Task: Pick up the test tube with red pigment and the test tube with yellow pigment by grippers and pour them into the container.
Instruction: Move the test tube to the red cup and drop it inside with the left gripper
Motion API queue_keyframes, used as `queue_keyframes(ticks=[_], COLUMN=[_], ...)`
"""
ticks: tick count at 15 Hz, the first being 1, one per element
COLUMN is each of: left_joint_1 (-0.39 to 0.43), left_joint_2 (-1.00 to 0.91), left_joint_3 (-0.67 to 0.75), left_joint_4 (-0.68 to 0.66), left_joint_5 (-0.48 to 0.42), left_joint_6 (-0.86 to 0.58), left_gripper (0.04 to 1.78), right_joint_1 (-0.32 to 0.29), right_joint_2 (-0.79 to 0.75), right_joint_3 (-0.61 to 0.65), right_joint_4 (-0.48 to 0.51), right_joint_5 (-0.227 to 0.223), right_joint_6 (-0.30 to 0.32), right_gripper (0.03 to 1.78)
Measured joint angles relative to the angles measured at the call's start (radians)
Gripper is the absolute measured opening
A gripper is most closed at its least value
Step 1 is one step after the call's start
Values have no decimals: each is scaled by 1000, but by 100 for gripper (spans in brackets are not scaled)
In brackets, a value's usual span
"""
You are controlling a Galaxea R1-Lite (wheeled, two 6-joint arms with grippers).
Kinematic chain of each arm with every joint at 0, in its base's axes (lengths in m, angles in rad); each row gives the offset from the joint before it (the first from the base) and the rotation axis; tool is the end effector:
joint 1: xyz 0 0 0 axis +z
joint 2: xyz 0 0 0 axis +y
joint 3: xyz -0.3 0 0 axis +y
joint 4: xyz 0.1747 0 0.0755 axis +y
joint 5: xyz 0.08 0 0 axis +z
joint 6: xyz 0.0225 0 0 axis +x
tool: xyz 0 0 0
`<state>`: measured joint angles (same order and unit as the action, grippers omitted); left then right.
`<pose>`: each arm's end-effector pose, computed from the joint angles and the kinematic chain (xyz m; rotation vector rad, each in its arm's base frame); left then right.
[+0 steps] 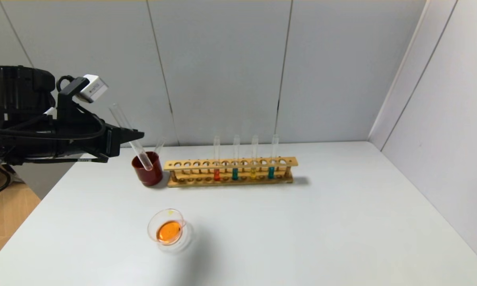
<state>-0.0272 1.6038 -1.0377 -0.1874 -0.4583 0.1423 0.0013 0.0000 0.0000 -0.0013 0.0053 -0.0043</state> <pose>0.2905 -0.0179 0.2328 0.0561 0.3385 -0.5049 -0.0228 0.0001 0.0756 -0.0043 -0.0013 0.0066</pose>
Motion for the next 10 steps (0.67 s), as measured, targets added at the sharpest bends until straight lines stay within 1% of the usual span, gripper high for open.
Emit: queue_keyframes(ticks=[3, 7, 10], left_joint_1=[40, 94, 119], left_joint_2=[40, 99, 150], left_joint_3=[-47, -80, -87], left_joint_4=[-13, -35, -89], left_joint_5=[20, 20, 20], left_joint_6=[-59, -71, -77], left_gripper=[32, 32, 32], right_joint_1=[0, 0, 0], right_joint_2=[0, 0, 0], right_joint_3=[0, 0, 0], right_joint_4=[0, 0, 0], right_joint_5=[0, 0, 0], right_joint_6=[0, 0, 0], right_gripper=[175, 175, 175])
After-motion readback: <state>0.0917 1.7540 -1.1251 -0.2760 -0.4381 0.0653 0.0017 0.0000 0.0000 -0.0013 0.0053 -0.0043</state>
